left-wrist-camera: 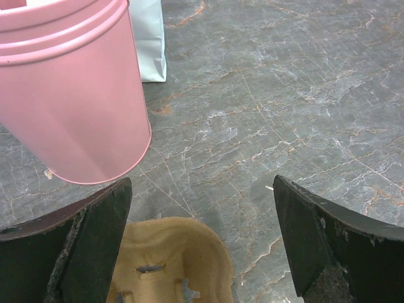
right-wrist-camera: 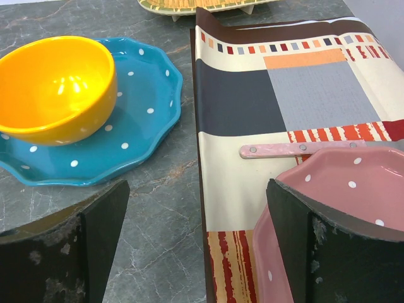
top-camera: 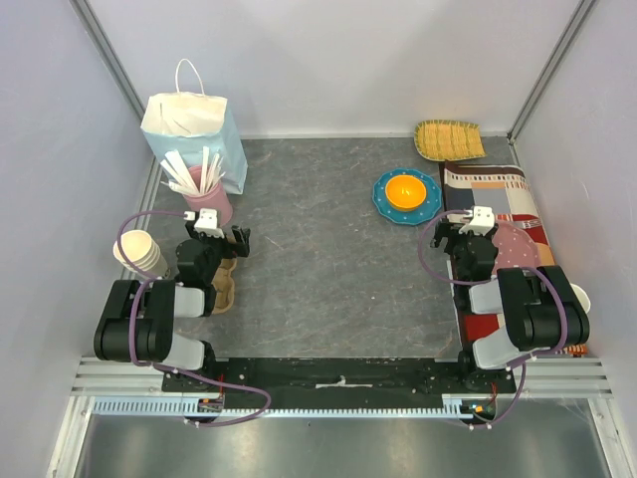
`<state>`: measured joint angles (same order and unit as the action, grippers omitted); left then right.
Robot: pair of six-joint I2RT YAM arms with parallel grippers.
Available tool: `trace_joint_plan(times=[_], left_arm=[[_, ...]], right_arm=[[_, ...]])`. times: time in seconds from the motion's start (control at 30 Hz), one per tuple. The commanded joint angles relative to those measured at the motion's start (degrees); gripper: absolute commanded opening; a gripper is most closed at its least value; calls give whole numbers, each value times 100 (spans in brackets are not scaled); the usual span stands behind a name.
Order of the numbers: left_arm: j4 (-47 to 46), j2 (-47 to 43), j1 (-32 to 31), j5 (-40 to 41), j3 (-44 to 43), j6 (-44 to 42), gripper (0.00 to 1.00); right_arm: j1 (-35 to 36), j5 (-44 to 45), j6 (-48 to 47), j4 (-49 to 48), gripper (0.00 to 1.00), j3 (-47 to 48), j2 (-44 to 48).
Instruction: Pack the takeout coffee
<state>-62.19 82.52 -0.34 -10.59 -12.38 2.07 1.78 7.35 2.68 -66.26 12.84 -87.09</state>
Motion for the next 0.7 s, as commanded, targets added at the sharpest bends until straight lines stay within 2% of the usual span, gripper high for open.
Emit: trace_joint_plan(times=[0.0, 0.13, 0.3, 0.43, 0.5, 0.53, 0.57, 0.67], left_arm=[[-197, -17, 25, 92, -89, -198, 100], [-188, -8, 25, 92, -89, -198, 100], [-92, -314, 25, 214, -97, -172, 99], [1154, -710, 25, 277, -431, -145, 98], [1708, -851, 25, -301, -738, -197, 96], [2407, -904, 25, -582, -852, -389, 93], [2709, -948, 25, -994, -1054, -435, 92], [3756, -1255, 25, -1217, -1336, -540, 91]], right_arm=[[33, -67, -74, -150, 98, 96, -19], [33, 2, -31, -90, 98, 69, 121], [33, 187, 22, 998, 98, 210, 1166], [24, 197, 303, 1264, 98, 193, 1835], [24, -137, 417, 1474, 98, 210, 2204], [24, -234, 453, 1597, 98, 245, 2327], [33, -313, 488, 1738, 98, 271, 2554], [33, -577, 567, 2371, 98, 473, 2995]])
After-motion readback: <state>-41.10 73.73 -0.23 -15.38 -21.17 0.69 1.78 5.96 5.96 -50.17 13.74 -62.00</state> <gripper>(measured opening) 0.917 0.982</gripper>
